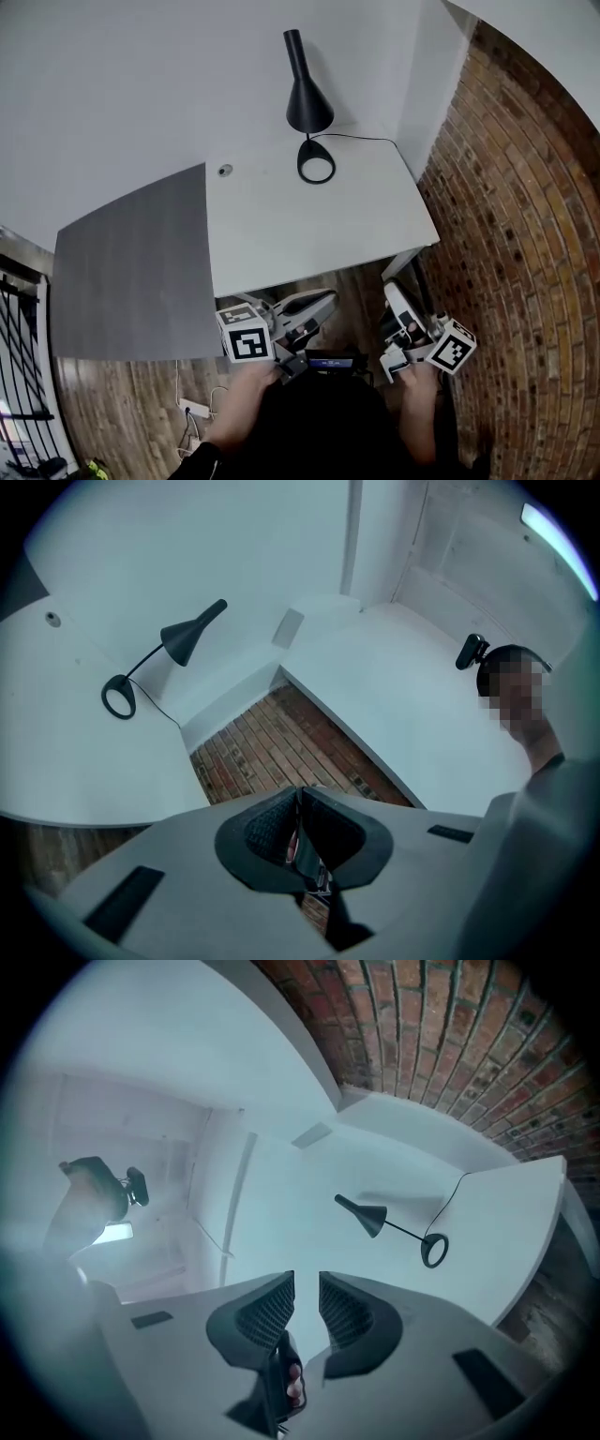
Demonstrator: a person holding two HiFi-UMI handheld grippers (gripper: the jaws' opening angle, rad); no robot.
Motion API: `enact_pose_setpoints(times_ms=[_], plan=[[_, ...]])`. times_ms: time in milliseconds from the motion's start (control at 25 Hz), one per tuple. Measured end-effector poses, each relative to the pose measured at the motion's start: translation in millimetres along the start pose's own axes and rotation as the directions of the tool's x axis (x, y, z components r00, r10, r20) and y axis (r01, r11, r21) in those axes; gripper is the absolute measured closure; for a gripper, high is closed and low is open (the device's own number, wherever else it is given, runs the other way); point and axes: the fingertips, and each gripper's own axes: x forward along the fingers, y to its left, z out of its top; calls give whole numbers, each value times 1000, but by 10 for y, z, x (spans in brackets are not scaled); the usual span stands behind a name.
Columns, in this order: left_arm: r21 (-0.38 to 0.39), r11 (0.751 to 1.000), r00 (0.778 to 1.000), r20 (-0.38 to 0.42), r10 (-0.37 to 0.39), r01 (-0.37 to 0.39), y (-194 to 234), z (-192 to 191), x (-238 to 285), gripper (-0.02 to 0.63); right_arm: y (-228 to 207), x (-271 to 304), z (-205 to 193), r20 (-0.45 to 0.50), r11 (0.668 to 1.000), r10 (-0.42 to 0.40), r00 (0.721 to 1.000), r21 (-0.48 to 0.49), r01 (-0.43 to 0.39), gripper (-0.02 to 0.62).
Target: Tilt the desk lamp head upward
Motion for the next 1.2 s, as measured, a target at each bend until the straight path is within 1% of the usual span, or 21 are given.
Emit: enact_pose_setpoints(times_ms=[200,360,440,600,760,920,1200], plan=[[-4,998,998,41,56,-56,51,14,267,592,-121,-34,122,-68,997,62,996,42,-60,529],[-20,996,995,29,92,-91,127,-29,436,592,-252,-81,187,-104,998,63,993,35,-60,529],[-24,996,996,30,88,-87,159,-18,506,592,-283,-87,250,-104,998,59,993,29,-56,523],[-15,997,996,18,82,-82,190,17,650,592,-347,-70,387,-100,999,41,994,3,-41,483],[-5,998,998,4,62,-62,247,60,817,592,-435,-60,537,-76,999,40,996,8,-40,482],[8,999,999,-6,52,-52,350,198,968,592,-549,44,638,-63,1000,28,998,7,-27,482],[-58,998,999,38,1,2,769,621,1189,592,-703,445,817,-85,1000,2,996,-22,-3,482]])
